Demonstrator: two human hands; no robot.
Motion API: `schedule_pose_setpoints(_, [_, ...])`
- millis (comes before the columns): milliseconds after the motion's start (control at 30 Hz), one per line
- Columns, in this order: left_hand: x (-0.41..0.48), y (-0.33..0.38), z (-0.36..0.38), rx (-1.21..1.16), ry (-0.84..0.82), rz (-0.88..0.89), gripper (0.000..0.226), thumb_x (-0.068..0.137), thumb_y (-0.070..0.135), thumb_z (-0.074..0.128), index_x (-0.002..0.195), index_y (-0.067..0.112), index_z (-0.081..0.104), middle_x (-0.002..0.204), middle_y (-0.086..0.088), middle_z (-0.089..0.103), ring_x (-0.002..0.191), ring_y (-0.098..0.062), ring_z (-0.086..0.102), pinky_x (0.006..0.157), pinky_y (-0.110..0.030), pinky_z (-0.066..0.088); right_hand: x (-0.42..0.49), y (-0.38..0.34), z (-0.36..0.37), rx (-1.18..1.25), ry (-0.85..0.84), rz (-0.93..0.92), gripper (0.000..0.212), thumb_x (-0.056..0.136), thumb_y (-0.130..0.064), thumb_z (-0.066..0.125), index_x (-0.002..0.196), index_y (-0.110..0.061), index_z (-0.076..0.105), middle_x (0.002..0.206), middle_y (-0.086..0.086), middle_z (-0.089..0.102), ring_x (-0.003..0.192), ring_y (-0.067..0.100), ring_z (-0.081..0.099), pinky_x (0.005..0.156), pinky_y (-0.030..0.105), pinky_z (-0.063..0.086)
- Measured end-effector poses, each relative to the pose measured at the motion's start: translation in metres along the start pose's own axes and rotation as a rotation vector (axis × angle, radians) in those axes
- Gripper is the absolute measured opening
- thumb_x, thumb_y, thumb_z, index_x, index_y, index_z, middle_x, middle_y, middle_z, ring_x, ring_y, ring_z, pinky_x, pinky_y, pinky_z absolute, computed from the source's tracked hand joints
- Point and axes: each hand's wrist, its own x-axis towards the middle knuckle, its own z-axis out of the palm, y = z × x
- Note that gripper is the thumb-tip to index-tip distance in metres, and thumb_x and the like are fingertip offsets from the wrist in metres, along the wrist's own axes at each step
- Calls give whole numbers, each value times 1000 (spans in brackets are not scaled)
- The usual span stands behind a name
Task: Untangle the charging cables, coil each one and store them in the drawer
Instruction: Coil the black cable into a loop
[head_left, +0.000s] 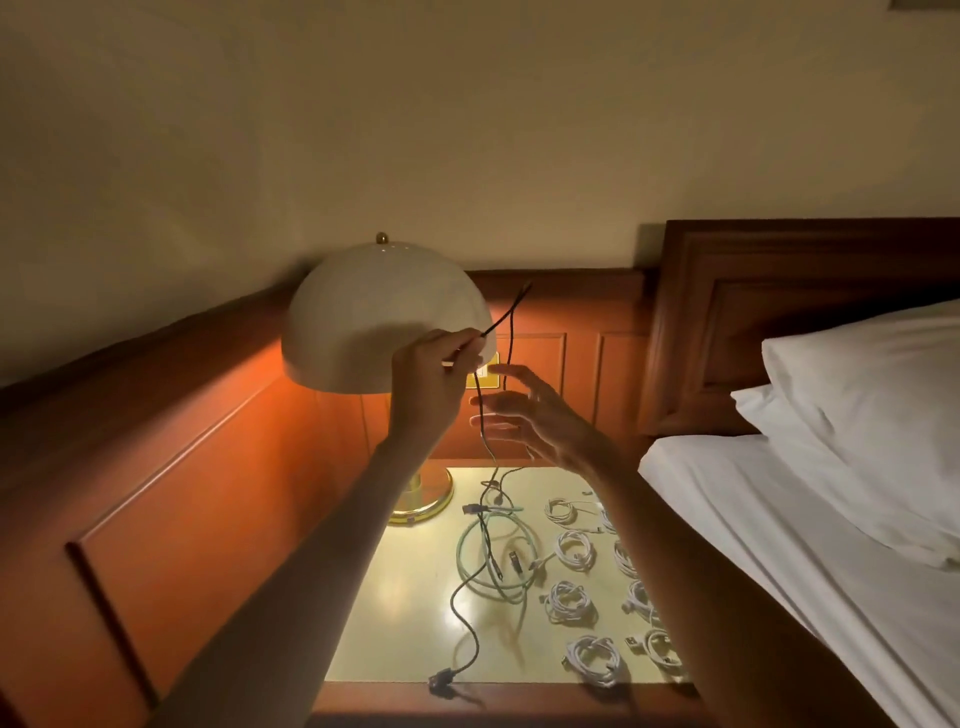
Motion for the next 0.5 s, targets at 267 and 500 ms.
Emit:
schedule_pose_setpoints(267, [-10,-7,-4,15,98,41,16,95,19,65,107,13,74,85,0,73,75,-4,69,69,-33,59,11,31,10,-774,534,-281,47,73,-44,85,113,-28,69,111,8,59,92,13,54,74,20,47])
schedule_pose_setpoints(500, [-7,-11,-3,-37,73,36,17,94,21,65,105,12,75,84,0,73,75,-9,71,68,-37,60,3,36,34,-505,214,-67,96,74,-24,88,141,-29,19,144,17,43,121,33,56,101,46,49])
